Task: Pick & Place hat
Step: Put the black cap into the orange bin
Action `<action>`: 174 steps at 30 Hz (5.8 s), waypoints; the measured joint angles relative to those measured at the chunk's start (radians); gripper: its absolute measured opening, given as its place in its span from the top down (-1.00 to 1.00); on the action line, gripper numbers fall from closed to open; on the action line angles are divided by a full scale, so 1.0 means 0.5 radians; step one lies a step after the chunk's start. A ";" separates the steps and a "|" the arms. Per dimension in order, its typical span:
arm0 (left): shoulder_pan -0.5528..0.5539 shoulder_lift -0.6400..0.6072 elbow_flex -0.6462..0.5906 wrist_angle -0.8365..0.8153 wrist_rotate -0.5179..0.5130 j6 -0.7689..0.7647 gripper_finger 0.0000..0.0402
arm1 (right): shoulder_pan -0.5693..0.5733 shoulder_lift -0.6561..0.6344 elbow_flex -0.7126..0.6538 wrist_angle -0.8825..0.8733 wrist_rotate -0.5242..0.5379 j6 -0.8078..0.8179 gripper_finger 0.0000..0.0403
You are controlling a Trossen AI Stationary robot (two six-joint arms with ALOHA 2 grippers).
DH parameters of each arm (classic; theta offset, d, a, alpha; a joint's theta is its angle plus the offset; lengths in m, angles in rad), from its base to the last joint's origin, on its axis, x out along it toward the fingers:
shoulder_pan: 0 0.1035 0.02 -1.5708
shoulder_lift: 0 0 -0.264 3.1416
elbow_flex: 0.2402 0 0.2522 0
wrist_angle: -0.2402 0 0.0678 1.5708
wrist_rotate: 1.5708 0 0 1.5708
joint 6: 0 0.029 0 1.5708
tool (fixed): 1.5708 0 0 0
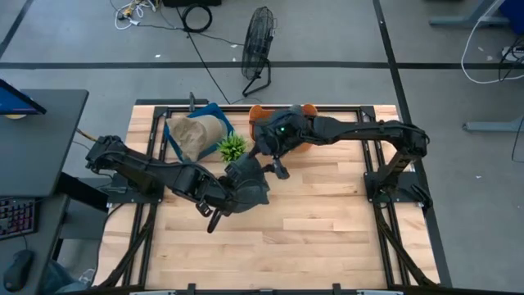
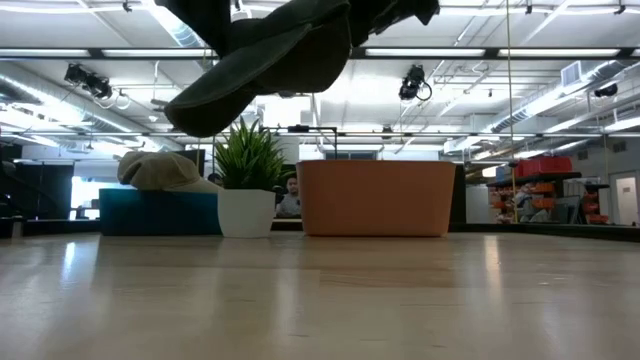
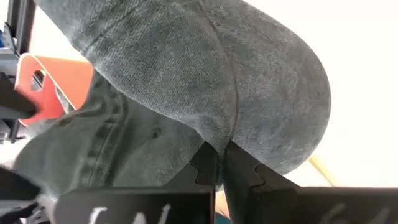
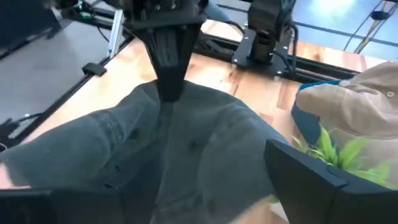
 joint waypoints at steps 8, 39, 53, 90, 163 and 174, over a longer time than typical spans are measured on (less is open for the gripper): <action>0.011 0.000 0.000 0.146 0.006 0.235 0.95 | 0.035 0.069 -0.002 0.042 0.238 -0.104 -0.39; 0.008 0.001 0.000 0.238 -0.137 0.329 0.95 | 0.080 0.080 -0.002 -0.161 0.300 -0.088 0.30; 0.030 0.001 0.000 0.372 -0.178 -0.207 0.84 | 0.112 0.080 -0.002 -0.235 0.404 0.201 0.95; 0.071 0.001 0.001 0.467 -0.693 -1.299 0.06 | 0.162 -0.602 -0.002 -1.058 1.168 0.282 0.96; 0.415 0.001 0.001 0.699 -0.643 -1.410 0.06 | -0.857 -0.121 -0.319 -0.806 0.688 -0.471 0.98; 0.417 0.001 0.001 0.700 -0.645 -1.477 0.06 | -0.858 -0.010 -0.680 -0.360 0.685 -0.279 0.99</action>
